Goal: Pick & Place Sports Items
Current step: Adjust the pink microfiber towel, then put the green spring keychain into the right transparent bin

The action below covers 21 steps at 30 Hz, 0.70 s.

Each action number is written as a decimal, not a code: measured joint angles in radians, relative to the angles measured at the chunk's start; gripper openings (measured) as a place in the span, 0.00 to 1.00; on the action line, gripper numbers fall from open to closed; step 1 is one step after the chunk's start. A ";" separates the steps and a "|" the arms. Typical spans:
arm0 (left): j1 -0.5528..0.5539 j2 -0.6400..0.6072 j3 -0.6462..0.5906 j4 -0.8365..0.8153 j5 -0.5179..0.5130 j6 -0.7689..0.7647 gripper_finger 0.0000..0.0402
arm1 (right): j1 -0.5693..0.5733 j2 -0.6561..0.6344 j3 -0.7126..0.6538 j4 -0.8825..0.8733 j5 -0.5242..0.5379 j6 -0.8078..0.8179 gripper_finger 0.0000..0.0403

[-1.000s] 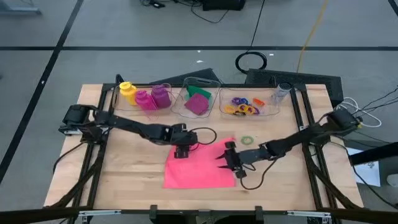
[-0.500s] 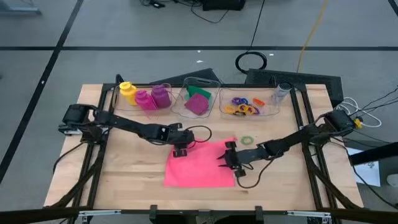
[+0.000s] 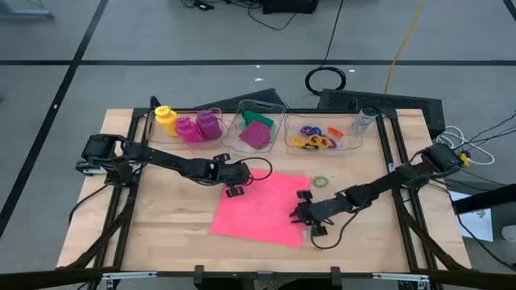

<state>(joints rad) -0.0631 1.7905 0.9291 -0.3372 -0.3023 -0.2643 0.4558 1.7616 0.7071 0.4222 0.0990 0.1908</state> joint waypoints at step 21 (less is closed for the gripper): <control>-0.045 -0.019 0.104 -0.062 0.077 0.135 0.24 | -0.001 -0.093 0.000 0.148 0.001 -0.258 0.20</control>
<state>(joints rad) -0.1079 1.7714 1.0329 -0.3990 -0.2251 -0.1297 0.4549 1.6684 0.7067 0.5699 0.1002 -0.0671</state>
